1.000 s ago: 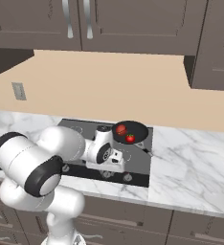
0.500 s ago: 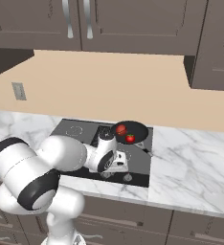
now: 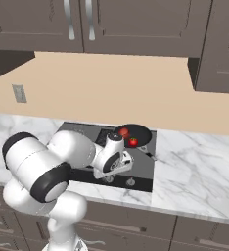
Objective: Place the pan on the rear right burner on the stove. Then place the tomato and the onion in the pan and turn on the rear right burner.
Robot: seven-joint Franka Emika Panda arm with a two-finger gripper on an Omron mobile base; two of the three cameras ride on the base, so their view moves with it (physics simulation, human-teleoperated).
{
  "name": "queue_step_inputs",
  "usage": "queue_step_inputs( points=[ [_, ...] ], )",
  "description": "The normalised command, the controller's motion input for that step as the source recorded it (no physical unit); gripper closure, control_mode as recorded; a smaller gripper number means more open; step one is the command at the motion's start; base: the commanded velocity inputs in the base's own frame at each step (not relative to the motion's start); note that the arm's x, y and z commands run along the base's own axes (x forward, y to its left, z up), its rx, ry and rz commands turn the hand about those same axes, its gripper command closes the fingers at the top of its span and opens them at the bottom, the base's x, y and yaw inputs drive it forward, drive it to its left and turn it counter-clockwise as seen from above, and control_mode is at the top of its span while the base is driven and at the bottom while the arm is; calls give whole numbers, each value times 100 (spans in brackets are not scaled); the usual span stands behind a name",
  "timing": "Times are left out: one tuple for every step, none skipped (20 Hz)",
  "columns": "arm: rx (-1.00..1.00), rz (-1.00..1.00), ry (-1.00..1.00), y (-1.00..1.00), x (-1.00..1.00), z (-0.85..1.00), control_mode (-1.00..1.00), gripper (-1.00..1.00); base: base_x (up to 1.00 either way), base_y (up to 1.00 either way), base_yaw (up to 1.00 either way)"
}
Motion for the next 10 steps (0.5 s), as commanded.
queue_step_inputs(
  points=[
    [-16,50,-1,29,0,-66,-100,100,0,0,0],
    [-15,50,-1,29,0,-66,-100,100,0,0,0],
    [-15,50,0,31,0,-68,-100,100,0,0,0],
    [-17,50,0,34,0,-66,-100,100,0,0,0],
    [-18,50,-1,31,0,-64,-100,100,0,0,0],
    [-18,50,-1,29,0,-64,-100,100,0,0,0],
    [-17,50,-1,26,-11,-60,-100,100,0,0,0],
    [-17,48,-2,25,-19,-59,-100,100,0,0,0],
    [-17,47,-4,24,-31,-54,-100,100,0,0,0],
    [-18,47,-5,29,-34,-55,-100,100,0,0,0]
  ],
)
